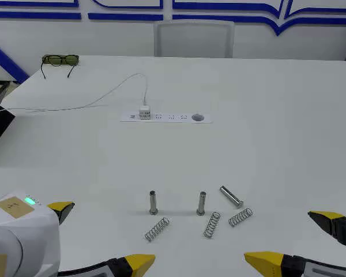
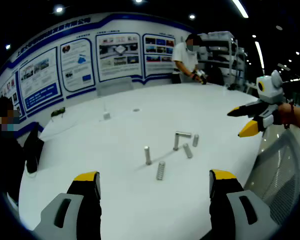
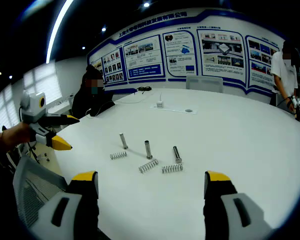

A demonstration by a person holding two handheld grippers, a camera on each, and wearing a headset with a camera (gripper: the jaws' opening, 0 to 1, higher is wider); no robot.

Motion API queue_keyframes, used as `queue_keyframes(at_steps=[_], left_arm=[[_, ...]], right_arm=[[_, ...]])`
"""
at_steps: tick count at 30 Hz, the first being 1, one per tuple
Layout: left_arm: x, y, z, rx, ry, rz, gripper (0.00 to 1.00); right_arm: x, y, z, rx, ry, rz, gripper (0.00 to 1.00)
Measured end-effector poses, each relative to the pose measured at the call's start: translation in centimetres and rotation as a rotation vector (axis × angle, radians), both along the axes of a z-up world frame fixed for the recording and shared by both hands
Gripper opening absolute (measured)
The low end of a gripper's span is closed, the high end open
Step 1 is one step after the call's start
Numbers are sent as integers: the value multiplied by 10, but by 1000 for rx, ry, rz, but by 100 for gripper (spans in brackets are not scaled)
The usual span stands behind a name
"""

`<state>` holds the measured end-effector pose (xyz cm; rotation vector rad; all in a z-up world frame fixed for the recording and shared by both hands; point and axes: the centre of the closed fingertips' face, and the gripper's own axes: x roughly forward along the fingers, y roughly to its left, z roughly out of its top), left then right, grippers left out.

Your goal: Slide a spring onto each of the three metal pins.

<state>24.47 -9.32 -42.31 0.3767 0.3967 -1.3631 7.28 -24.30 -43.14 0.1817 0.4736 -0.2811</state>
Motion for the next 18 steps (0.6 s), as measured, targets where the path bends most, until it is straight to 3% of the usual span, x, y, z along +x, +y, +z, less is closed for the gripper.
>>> queue_keyframes(at_steps=[18], left_arm=[[-2, 0, 2, 8, -9, -7, 91]], right_arm=[[-1, 1, 2, 5, -11, -4, 86]])
